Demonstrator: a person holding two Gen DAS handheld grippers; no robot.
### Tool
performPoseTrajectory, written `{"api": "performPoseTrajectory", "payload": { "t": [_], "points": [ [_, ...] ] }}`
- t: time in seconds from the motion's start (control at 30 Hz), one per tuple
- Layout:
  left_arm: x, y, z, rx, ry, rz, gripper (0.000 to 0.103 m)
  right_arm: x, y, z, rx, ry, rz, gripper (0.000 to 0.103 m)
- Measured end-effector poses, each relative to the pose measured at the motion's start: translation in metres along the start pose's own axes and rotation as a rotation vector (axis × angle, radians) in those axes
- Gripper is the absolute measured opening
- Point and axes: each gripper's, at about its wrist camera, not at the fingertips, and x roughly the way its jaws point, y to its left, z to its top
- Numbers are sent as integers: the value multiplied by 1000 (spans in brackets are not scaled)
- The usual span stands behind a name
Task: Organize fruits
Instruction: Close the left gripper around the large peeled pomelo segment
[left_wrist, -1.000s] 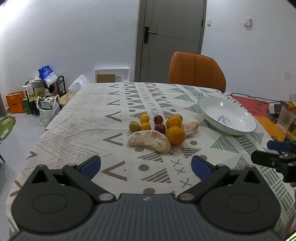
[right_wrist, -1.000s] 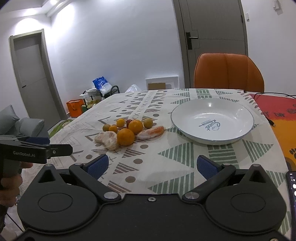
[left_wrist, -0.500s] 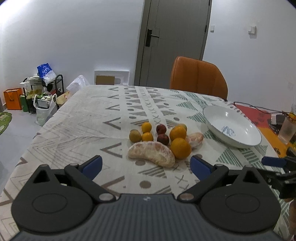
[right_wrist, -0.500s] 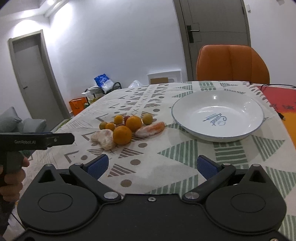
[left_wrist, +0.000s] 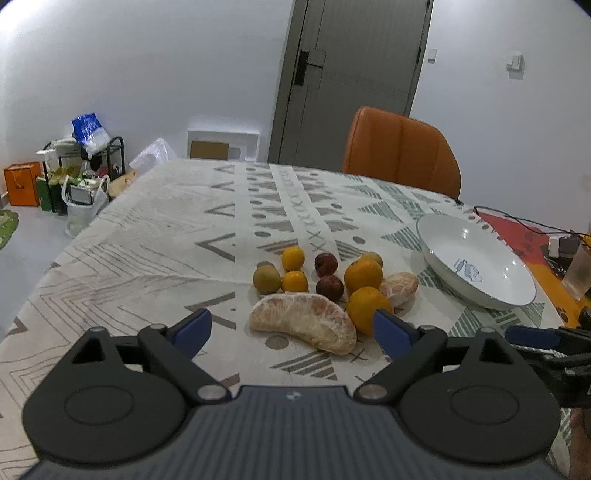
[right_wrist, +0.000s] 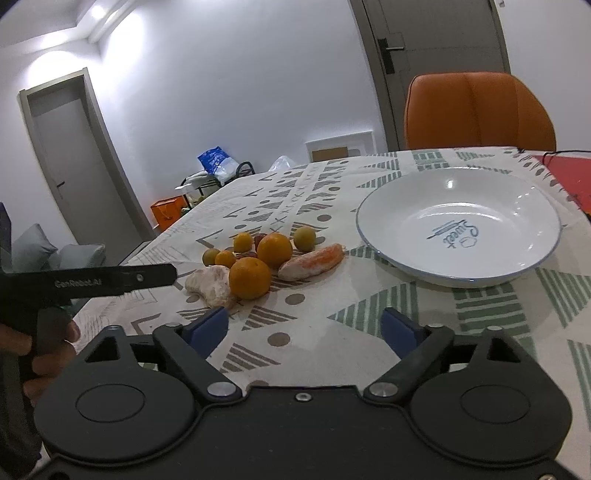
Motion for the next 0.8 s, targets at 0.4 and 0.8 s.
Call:
{"api": "performPoseTrajectory", "payload": {
  "t": [0.4, 0.8],
  "points": [
    [28, -6, -1, 30, 67, -24, 96, 22, -3, 10, 33, 36, 51, 75],
    [58, -11, -2, 78, 127, 1, 96, 37, -9, 15, 63, 64, 55, 73]
  ]
}}
